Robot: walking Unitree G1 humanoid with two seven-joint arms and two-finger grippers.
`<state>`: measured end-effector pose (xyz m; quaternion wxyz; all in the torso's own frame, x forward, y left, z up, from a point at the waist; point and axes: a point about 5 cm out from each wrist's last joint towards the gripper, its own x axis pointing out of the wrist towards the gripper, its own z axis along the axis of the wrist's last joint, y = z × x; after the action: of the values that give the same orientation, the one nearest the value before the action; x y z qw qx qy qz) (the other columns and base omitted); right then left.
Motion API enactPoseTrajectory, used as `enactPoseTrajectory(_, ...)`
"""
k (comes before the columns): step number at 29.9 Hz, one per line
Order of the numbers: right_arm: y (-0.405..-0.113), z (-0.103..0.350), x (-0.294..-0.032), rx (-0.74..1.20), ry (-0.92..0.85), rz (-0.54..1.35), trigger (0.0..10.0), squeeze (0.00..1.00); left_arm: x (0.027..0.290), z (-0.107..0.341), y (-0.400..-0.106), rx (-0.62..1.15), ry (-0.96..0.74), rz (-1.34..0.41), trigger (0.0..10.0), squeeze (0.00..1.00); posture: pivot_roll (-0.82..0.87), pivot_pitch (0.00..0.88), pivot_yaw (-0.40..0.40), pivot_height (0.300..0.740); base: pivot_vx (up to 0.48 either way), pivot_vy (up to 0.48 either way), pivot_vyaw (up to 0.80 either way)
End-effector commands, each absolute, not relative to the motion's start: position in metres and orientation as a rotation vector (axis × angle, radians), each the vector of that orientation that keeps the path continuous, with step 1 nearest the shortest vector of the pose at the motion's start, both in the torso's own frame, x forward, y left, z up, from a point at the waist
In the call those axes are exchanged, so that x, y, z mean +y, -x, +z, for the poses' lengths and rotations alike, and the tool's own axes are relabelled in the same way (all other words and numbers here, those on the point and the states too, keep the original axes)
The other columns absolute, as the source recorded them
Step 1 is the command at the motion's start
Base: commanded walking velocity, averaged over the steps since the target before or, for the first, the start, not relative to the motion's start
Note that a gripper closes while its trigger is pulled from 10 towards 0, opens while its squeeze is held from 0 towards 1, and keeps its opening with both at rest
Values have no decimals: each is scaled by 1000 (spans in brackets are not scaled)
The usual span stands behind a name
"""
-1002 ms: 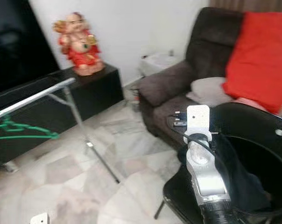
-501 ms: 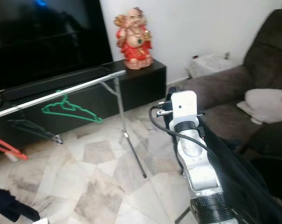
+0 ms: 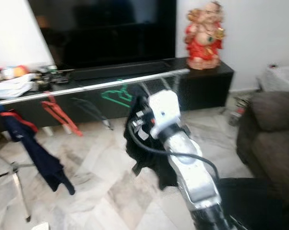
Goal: Hang hanger
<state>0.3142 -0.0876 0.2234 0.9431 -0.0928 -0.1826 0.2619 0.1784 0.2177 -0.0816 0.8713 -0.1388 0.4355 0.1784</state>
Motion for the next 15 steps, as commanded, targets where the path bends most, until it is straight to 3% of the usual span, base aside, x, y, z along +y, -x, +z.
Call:
enactPoseTrajectory(1, -316, 227, -83, -370, 186, 524, 10000, 0, 225, -83, -173, 922, 291, 409, 10000, 0, -105, 0, 103, 740, 0, 0, 0)
enactPoseTrajectory(3, -332, 208, -109, -244, 192, 352, 10000, 0, 225, -83, -173, 918, 288, 409, 10000, 0, -101, 0, 104, 740, 0, 0, 0)
enactPoseTrajectory(7, -339, 191, -132, -156, 97, 212, 10000, 0, 225, -82, -174, 903, 292, 417, 10000, 0, -99, 0, 107, 740, 0, 0, 0)
enactPoseTrajectory(9, -340, 137, -162, 60, -31, 53, 10000, 0, 228, -79, -176, 855, 258, 411, 10000, 0, -82, 0, 111, 740, 0, 0, 0)
enactPoseTrajectory(10, -340, 137, -162, 60, -31, 53, 10000, 0, 228, -79, -176, 855, 258, 411, 10000, 0, -82, 0, 111, 740, 0, 0, 0)
enactPoseTrajectory(13, -319, 61, -176, 324, -47, -1, 10000, 0, 230, -72, -183, 758, 145, 320, 10000, 0, -46, 0, 101, 740, 0, 0, 0)
enactPoseTrajectory(15, -312, 45, -175, 383, -49, 3, 10000, 0, 229, -69, -185, 726, 119, 295, 10000, 0, -43, 0, 100, 740, 0, 0, 0)
